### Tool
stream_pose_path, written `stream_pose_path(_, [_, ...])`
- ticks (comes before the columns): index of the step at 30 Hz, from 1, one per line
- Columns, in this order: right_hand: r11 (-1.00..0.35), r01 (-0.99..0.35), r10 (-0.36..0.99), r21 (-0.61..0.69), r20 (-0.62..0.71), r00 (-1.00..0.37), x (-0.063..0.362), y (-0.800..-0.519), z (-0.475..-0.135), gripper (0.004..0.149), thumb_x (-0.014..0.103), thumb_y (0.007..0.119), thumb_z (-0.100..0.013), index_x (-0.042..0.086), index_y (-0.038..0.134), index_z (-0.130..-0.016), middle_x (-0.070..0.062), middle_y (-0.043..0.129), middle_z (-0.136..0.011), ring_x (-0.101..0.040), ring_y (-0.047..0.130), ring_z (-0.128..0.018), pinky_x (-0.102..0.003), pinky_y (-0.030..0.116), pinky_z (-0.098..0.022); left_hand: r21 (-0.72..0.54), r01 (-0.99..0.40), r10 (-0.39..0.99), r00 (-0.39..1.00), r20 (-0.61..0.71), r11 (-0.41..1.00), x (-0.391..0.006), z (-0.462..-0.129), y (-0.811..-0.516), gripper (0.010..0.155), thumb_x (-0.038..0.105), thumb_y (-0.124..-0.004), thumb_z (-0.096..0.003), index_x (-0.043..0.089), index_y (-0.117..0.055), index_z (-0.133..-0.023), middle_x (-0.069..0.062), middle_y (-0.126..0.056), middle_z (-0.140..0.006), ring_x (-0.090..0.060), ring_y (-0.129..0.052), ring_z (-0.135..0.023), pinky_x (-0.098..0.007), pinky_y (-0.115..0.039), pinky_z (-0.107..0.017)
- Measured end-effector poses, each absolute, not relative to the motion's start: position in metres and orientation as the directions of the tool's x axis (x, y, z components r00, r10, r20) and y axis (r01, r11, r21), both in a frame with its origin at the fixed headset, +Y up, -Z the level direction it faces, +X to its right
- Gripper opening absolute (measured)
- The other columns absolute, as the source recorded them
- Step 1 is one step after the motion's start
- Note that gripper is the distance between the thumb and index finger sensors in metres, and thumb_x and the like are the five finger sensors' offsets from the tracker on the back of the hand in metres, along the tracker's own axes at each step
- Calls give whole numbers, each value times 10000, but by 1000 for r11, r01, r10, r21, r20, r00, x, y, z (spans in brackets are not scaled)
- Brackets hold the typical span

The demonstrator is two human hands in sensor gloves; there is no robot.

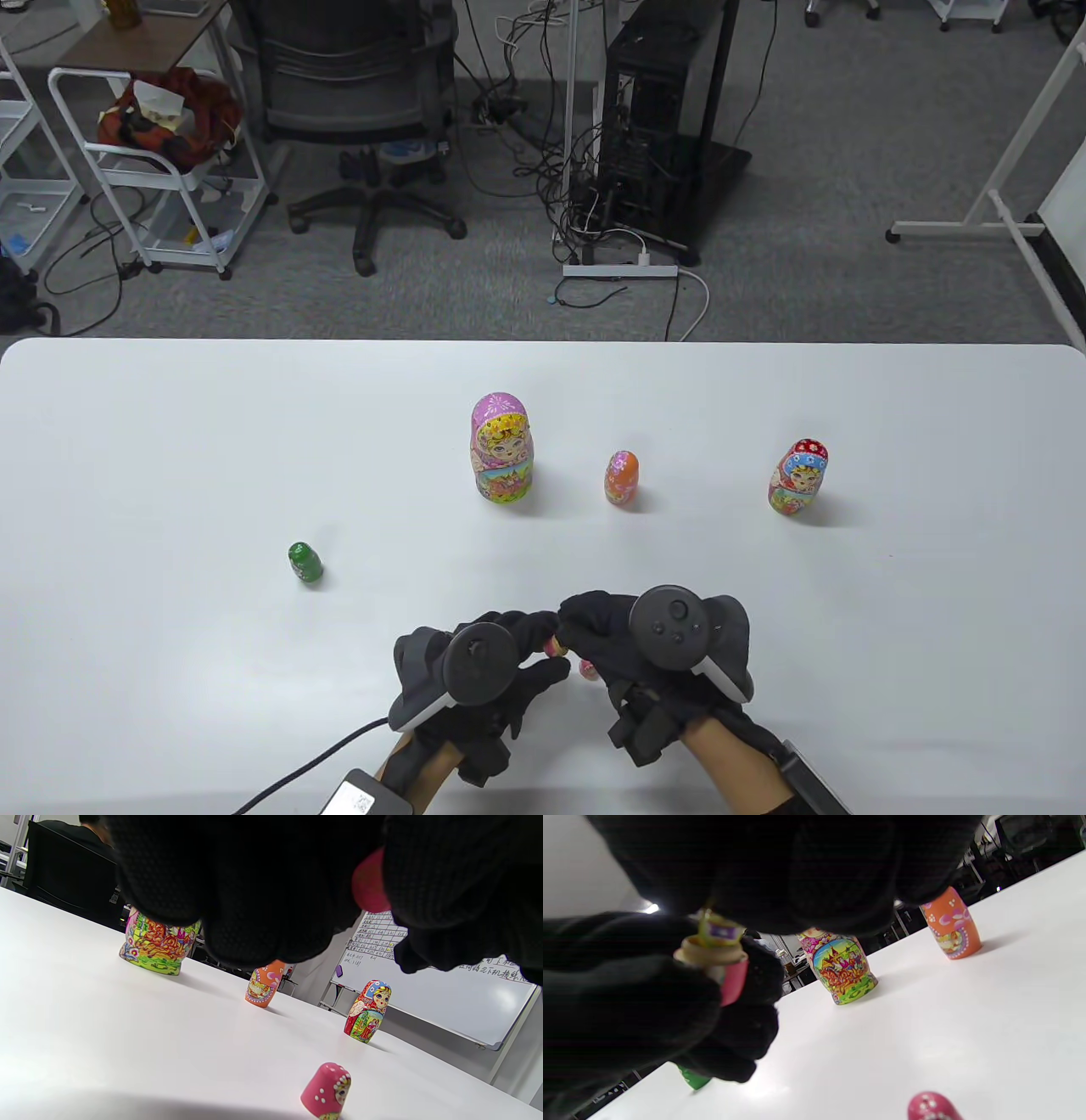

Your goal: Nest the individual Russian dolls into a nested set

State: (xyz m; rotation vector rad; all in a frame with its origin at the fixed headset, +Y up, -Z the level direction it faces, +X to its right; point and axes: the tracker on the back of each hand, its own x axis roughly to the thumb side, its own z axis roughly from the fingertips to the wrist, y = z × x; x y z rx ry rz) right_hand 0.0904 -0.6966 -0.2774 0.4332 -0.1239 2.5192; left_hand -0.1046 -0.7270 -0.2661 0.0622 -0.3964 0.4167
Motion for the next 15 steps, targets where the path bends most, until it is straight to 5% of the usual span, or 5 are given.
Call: stream_pose_path(15, [-838, -546, 531, 7, 242, -812, 103, -706, -284, 440, 507, 715, -469, 264, 799, -826, -19, 971, -660, -209, 975, -499, -499, 756, -560, -41, -434, 422, 842, 336, 900, -117, -276, -734, 605, 589, -829, -368, 291, -806, -893, 51, -988, -798, -123, -1025, -652, -404, -859, -568])
